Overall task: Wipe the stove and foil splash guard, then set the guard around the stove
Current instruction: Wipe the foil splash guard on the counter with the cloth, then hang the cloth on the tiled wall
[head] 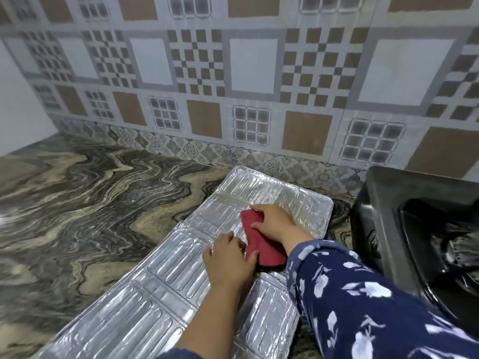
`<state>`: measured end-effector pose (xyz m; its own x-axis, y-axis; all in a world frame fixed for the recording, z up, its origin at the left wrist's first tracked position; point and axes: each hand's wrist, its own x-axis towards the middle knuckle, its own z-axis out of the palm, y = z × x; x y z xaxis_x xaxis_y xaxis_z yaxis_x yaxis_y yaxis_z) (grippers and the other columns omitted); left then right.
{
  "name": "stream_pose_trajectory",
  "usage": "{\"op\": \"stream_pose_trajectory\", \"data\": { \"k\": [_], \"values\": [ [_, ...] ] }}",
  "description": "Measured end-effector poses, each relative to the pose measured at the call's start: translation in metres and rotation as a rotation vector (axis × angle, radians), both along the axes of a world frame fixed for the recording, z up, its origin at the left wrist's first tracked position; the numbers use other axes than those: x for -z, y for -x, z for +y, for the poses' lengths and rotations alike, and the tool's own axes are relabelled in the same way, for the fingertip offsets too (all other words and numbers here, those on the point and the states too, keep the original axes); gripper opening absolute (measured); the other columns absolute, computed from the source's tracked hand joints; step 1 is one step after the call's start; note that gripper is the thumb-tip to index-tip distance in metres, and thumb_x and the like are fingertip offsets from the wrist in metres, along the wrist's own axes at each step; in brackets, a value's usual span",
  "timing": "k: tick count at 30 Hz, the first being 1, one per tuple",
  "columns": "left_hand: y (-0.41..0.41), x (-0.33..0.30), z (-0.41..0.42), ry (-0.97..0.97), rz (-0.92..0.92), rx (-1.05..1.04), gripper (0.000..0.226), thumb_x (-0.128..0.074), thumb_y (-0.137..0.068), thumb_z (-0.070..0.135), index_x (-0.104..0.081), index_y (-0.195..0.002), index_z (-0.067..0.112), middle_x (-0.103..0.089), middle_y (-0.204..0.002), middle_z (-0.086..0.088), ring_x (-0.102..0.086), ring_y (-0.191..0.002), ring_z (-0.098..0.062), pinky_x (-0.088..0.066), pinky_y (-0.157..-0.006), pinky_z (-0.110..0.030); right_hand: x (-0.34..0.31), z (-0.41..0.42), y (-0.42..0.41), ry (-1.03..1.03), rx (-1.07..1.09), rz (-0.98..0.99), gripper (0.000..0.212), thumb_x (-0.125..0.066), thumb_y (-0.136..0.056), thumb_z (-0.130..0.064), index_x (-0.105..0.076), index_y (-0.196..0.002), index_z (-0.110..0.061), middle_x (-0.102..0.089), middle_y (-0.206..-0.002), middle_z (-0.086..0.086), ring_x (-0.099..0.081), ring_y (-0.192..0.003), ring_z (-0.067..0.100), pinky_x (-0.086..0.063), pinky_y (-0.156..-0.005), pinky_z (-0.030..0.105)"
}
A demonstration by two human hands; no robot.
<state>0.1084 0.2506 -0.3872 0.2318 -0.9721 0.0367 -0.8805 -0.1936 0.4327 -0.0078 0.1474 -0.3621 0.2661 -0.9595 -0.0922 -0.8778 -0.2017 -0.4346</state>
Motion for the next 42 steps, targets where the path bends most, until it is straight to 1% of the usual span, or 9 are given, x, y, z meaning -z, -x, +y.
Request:
{"op": "stream_pose_trajectory", "data": {
  "k": [4, 8, 11, 19, 22, 28, 35, 38, 42],
  "values": [
    [0.010, -0.011, 0.004, 0.038, 0.047, -0.026, 0.022, -0.053, -0.086, 0.041, -0.062, -0.096, 0.023, -0.065, -0.108, 0.005, -0.055, -0.110, -0.020, -0.035, -0.092, -0.035, -0.016, 0.005, -0.001, 0.057, -0.011, 0.035, 0.047, -0.062, -0.085, -0.020, -0.054, -0.131, -0.025, -0.058, -0.134, 0.001, -0.048, -0.128, 0.024, -0.007, -0.119, 0.046],
    [0.007, -0.026, 0.001, 0.084, 0.296, -0.003, 0.014, -0.048, -0.093, 0.031, -0.052, -0.099, 0.020, -0.069, -0.096, -0.006, -0.063, -0.091, -0.030, -0.048, -0.078, -0.037, -0.044, 0.005, 0.015, 0.018, 0.045, -0.117, 0.033, -0.059, -0.081, -0.012, -0.067, -0.112, -0.020, -0.066, -0.118, 0.007, -0.059, -0.110, 0.028, -0.044, -0.096, 0.032],
    [-0.001, -0.056, -0.008, 0.184, 0.438, 0.049, 0.005, -0.049, -0.093, 0.024, -0.052, -0.097, 0.021, -0.069, -0.092, -0.006, -0.063, -0.089, -0.029, -0.049, -0.076, -0.037, -0.075, 0.008, 0.030, -0.028, 0.151, -0.399, 0.020, -0.065, -0.082, -0.010, -0.070, -0.101, -0.010, -0.067, -0.097, 0.007, -0.059, -0.093, 0.023, -0.043, -0.079, 0.026],
    [0.000, -0.207, -0.042, 0.487, 0.481, 0.287, 0.011, -0.049, -0.093, 0.018, -0.050, -0.094, 0.029, -0.061, -0.074, 0.006, -0.056, -0.069, -0.016, -0.043, -0.063, -0.030, -0.199, 0.027, 0.060, 0.158, 0.317, -0.941, 0.018, -0.064, -0.081, -0.011, -0.052, -0.089, -0.022, -0.063, -0.094, 0.007, -0.061, -0.084, 0.023, -0.051, -0.077, 0.032],
    [0.011, -0.269, -0.058, 0.547, 0.375, 0.355, 0.014, -0.041, -0.094, 0.013, -0.049, -0.094, 0.024, -0.050, -0.065, 0.006, -0.045, -0.058, -0.014, -0.037, -0.059, -0.031, -0.256, 0.034, 0.076, 0.262, 0.265, -1.035, 0.033, -0.063, -0.086, -0.002, -0.041, -0.103, -0.019, -0.060, -0.084, 0.010, -0.059, -0.056, 0.012, -0.047, -0.049, 0.018],
    [0.030, -0.373, -0.082, 0.679, 0.370, 0.461, 0.033, -0.036, -0.092, 0.005, -0.060, -0.083, 0.025, -0.053, -0.066, 0.011, -0.044, -0.055, -0.006, -0.033, -0.043, -0.010, -0.353, 0.019, 0.100, 0.502, 0.145, -0.921, 0.027, -0.064, -0.086, -0.005, -0.059, -0.080, -0.030, -0.065, -0.093, 0.009, -0.061, -0.075, 0.020, -0.051, -0.061, 0.027],
    [0.062, -0.431, -0.136, 0.761, 0.389, 0.559, 0.021, -0.060, -0.086, 0.014, -0.066, -0.105, 0.021, -0.063, -0.097, 0.008, -0.056, -0.087, -0.008, -0.041, -0.069, -0.007, -0.421, -0.025, 0.127, 0.743, 0.143, -0.731, 0.015, -0.069, -0.083, -0.014, -0.073, -0.093, -0.025, -0.070, -0.102, -0.003, -0.063, -0.098, 0.013, -0.049, -0.085, 0.021],
    [0.085, -0.434, -0.173, 0.817, 0.291, 0.566, 0.044, -0.070, -0.074, 0.007, -0.060, -0.115, 0.019, -0.059, -0.113, 0.002, -0.053, -0.098, -0.012, -0.042, -0.084, -0.019, -0.429, -0.058, 0.138, 0.856, 0.212, -0.551, 0.032, -0.075, -0.079, -0.017, -0.070, -0.110, -0.022, -0.063, -0.123, 0.002, -0.057, -0.114, 0.018, -0.042, -0.101, 0.027],
    [0.108, -0.444, -0.214, 0.960, 0.254, 0.525, 0.049, -0.061, -0.077, -0.002, -0.056, -0.123, 0.013, -0.054, -0.122, -0.004, -0.053, -0.110, -0.019, -0.036, -0.091, -0.017, -0.437, -0.095, 0.144, 1.103, 0.282, -0.429, 0.037, -0.072, -0.081, -0.011, -0.067, -0.117, -0.018, -0.059, -0.129, 0.008, -0.051, -0.123, 0.023, -0.030, -0.097, 0.018]
  ]
}}
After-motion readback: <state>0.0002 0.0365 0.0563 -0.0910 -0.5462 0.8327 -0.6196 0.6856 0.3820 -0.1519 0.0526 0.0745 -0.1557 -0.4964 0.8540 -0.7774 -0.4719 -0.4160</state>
